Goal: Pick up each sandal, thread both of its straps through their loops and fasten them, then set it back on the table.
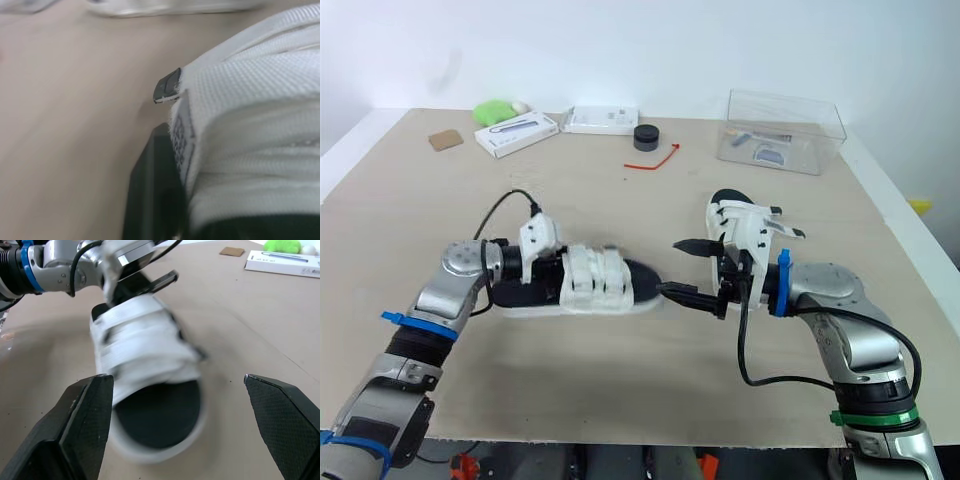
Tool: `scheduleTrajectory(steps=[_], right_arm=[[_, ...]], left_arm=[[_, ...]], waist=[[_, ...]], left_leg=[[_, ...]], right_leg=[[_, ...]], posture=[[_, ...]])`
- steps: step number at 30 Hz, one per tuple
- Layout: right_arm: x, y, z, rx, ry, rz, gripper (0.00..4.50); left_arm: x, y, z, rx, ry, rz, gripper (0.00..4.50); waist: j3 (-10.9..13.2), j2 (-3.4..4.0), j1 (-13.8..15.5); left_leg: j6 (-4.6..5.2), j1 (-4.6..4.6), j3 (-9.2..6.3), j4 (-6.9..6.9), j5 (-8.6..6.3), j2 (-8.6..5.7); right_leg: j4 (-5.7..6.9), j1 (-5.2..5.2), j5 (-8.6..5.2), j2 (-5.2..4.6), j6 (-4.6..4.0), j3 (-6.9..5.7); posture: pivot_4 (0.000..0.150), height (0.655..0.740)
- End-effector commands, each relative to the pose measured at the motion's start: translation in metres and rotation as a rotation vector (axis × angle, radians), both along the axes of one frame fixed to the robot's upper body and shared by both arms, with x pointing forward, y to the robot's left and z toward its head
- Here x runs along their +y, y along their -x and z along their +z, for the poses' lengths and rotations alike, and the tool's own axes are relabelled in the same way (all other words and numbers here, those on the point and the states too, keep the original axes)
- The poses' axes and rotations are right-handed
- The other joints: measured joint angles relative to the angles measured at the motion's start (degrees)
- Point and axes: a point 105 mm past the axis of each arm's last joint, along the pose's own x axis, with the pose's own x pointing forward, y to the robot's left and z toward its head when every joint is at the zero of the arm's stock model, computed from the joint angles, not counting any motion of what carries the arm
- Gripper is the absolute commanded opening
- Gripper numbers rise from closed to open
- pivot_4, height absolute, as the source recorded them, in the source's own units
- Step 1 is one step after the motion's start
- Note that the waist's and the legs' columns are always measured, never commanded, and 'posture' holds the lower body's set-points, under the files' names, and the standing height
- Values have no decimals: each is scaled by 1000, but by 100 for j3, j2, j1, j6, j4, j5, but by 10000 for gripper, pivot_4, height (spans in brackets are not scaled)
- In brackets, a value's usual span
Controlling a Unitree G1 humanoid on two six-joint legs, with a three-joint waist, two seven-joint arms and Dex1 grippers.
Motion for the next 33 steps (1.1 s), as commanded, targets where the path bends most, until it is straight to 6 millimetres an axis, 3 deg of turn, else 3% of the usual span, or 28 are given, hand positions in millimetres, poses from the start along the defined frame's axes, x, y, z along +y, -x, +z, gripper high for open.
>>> scheduleTrajectory(steps=[1, 3, 6, 10, 16, 17, 22, 25, 30, 33], right_arm=[[2, -1, 14, -72, -23, -26, 45000], [2, -5, 16, -84, -23, -48, 45000], [2, -11, 15, -100, -6, -67, 45000], [4, -18, 14, -103, -17, -88, 45000], [9, -24, 15, -116, -29, -89, 45000], [9, -25, 14, -120, -26, -88, 45000], [10, -26, 14, -120, -21, -81, 45000], [6, -27, 13, -113, -11, -89, 45000], [-9, -21, 0, -92, 40, -106, 45000], [-16, -14, -6, -75, 54, -107, 45000]], left_arm=[[63, -41, 49, -115, 107, 500, 509], [96, -54, 69, -132, 202, 755, 509], [117, -60, 77, -102, 291, 922, 509], [126, -66, 64, -72, 253, 1027, 509], [128, -69, 51, -40, 250, 1051, 509], [129, -70, 51, -50, 243, 1049, 8203], [139, -67, 51, -65, 227, 1053, 30507], [135, -50, 56, -82, 248, 975, 42960], [118, -3, 45, -69, 218, 766, 44158], [106, 31, 49, -64, 232, 603, 44158]], waist=[[1, -1, -3], [4, -3, -2], [4, -3, 2], [3, -2, 16], [10, -14, 19], [9, -14, 18], [9, -13, 19], [9, -13, -4], [9, -12, 8], [8, -12, 8]], left_leg=[[0, 0, 0, 2, 0, 4], [-3, -4, -2, 5, 2, 16], [-7, -7, -7, 5, 4, 22], [-9, -8, -6, 4, 4, 9], [-12, -28, -2, 9, 6, -12], [-12, -30, -2, 10, 6, -12], [-16, -28, -4, 9, 8, -11], [-20, -27, -2, 9, 10, -12], [-24, -25, -1, 7, 9, -10], [-24, -21, -1, 5, 7, -10]], right_leg=[[0, 0, 2, 4, -2, 0], [0, -3, 11, 14, -14, -3], [0, -5, 15, 19, -20, -9], [1, -4, 15, 1, -19, -14], [-3, -12, 26, -24, 0, -13], [-4, -13, 26, -25, 0, -14], [-2, -13, 26, -25, -2, -17], [0, -13, 28, -31, -2, -15], [0, -14, 26, -51, -5, -17], [-1, -10, 24, -57, -7, -16]], posture=[[1500, 7400], [1500, 7400], [1500, 7400], [1500, 7400], [1500, 7400], [1500, 7400], [1500, 7400], [1500, 7400], [1500, 7400], [1500, 7400]])
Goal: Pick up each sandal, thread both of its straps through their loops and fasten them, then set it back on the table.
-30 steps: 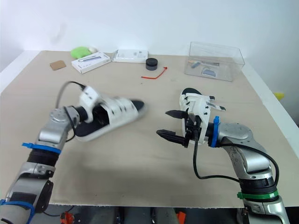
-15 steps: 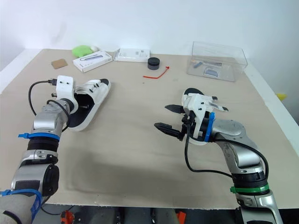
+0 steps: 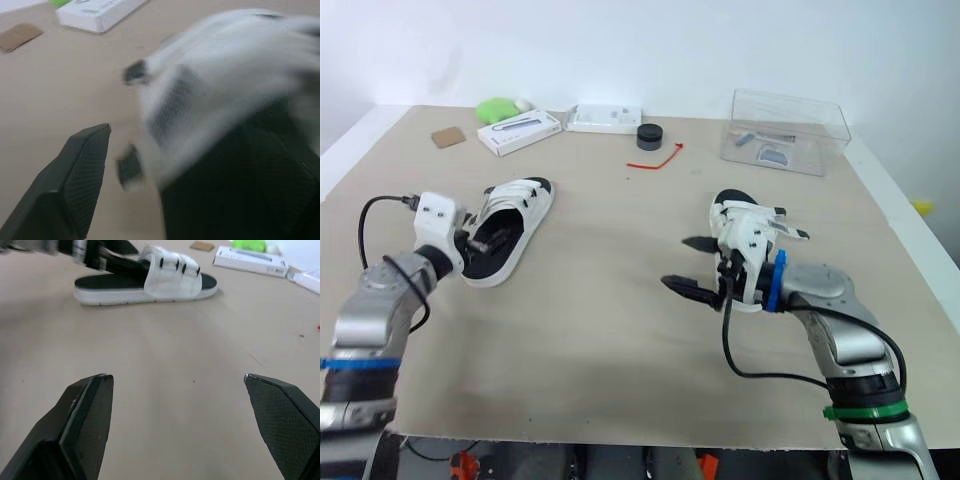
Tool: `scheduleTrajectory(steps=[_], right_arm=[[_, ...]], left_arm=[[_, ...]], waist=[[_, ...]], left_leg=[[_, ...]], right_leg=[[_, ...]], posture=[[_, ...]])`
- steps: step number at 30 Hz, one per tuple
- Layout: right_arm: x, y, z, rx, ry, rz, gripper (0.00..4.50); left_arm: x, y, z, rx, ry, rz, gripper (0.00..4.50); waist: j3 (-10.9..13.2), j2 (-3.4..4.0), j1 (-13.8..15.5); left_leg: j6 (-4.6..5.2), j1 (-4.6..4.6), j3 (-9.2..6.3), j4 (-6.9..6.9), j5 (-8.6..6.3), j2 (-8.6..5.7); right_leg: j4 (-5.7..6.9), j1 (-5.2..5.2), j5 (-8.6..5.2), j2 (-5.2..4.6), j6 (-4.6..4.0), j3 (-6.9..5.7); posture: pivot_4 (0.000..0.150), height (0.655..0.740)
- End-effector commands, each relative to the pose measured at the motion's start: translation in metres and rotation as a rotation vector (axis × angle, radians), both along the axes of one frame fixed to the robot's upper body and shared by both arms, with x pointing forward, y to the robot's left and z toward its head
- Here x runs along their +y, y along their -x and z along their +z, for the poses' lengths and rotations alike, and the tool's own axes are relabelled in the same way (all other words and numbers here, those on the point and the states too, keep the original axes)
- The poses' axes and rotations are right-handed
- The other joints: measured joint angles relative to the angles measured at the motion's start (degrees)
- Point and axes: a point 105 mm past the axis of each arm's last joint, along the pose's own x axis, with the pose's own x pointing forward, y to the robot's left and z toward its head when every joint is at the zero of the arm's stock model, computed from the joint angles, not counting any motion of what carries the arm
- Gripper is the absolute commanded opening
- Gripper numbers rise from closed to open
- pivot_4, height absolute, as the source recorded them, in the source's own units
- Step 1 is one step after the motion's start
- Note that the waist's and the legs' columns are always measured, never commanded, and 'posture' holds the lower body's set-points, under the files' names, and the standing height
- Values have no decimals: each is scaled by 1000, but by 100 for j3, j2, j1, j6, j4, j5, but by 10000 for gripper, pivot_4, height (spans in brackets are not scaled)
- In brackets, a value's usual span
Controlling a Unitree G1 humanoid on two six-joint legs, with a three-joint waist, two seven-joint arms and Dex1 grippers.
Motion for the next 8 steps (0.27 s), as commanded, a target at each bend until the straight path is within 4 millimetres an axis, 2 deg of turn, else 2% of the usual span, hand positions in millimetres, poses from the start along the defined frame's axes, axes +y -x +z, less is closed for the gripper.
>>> scheduleTrajectory(steps=[1, 3, 8], right_arm=[[-7, 8, 10, -51, 5, 7, 45000], [-11, 16, 5, -38, 20, 24, 45000], [-21, 26, -5, 1, 73, 63, 45000]], left_arm=[[-17, 35, 34, -98, -18, -212, 44158], [-26, 62, 30, -49, -110, -391, 44158], [-43, 108, 13, 71, -251, -698, 44158]], waist=[[1, 1, 10], [3, 5, 4], [6, 21, 3]], left_leg=[[-1, 0, 0, 1, 0, 0], [-9, 6, -3, 5, 14, -2], [-7, 55, 11, 2, 19, 11]], right_leg=[[0, 0, 0, 0, 0, 0], [0, 6, 5, 5, 0, 1], [7, 31, -4, 49, -7, 14]], posture=[[1500, 7400], [1500, 7400], [1500, 7400]])
